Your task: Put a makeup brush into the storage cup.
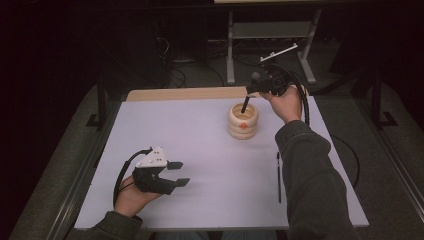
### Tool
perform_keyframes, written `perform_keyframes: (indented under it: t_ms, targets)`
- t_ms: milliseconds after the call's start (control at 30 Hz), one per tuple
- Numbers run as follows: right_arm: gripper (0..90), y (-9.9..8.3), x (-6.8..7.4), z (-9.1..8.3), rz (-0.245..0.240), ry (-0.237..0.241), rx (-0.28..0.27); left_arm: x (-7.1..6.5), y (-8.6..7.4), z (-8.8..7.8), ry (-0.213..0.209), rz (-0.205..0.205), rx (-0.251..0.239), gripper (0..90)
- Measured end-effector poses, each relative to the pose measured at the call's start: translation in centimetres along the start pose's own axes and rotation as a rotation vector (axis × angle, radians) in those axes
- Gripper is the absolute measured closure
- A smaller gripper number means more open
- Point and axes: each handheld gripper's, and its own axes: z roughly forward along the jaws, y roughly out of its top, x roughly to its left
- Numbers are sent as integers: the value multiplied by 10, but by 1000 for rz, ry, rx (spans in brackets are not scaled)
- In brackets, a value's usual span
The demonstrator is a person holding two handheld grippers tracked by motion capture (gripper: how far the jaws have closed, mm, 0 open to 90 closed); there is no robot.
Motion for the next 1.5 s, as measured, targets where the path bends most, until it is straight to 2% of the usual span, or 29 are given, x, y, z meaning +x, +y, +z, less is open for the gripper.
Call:
perform_keyframes:
  t_ms: [533,800,1033,1500]
  targets:
    - [760,-9,-3,7,6,6,0,-1,0,2,-5,-8,-13,418]
    - [759,-14,-5,11,16,4,19,-1,0,2,-5,-8,-14,417]
    - [760,-18,-6,15,21,9,23,0,0,2,-6,12,3,417]
    - [759,-23,-6,25,13,14,46,0,0,2,-10,-2,-4,416]
